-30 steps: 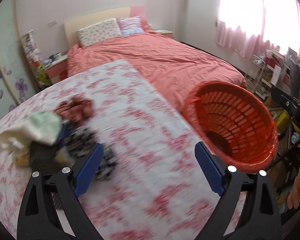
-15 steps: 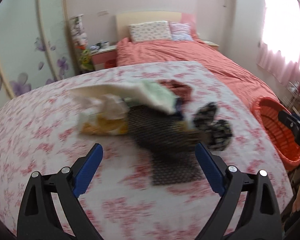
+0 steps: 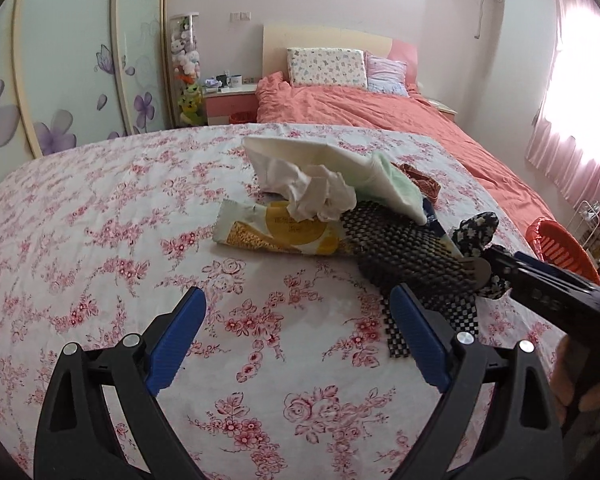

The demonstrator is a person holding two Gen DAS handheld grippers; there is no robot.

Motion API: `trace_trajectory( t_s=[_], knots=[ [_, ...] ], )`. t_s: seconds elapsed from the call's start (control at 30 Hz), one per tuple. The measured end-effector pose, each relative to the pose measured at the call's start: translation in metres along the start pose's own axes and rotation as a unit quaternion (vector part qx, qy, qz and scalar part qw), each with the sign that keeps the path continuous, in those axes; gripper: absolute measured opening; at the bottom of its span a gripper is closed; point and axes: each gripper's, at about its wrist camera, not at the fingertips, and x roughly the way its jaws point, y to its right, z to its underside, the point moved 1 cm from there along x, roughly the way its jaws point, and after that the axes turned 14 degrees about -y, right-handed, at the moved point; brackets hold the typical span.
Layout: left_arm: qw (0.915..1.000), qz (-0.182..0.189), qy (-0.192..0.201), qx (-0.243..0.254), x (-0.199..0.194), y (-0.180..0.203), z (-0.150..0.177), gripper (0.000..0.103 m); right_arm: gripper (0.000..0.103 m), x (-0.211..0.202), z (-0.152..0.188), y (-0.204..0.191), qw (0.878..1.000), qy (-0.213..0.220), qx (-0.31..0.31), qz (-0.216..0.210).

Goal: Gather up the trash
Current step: 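Grasp the floral cloth with the right tool while the left tool reaches the black mesh cloth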

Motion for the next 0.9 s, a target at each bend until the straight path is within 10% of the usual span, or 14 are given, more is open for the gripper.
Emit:
trace_trajectory(
  t_s=[0.33,0.6,0.9],
  knots=[
    [0.9992,0.036,-0.018,0.007,0.007,0.01,-0.002,0.092,0.014,0.02,0.001,-0.008,0.999,-0.03,-0.011,0.001],
    [0.9961,0.079,-0.038,0.011,0.017,0.036,-0.014,0.084,0.012,0.0,0.011,0.019,0.999,-0.002,0.01,0.052],
    [0.9921,0.096,-0.08,-0.008,0.041,0.046,-0.022,0.047,0.013,-0.009,0.018,0.033,0.998,0.008,0.009,0.068]
  ],
)
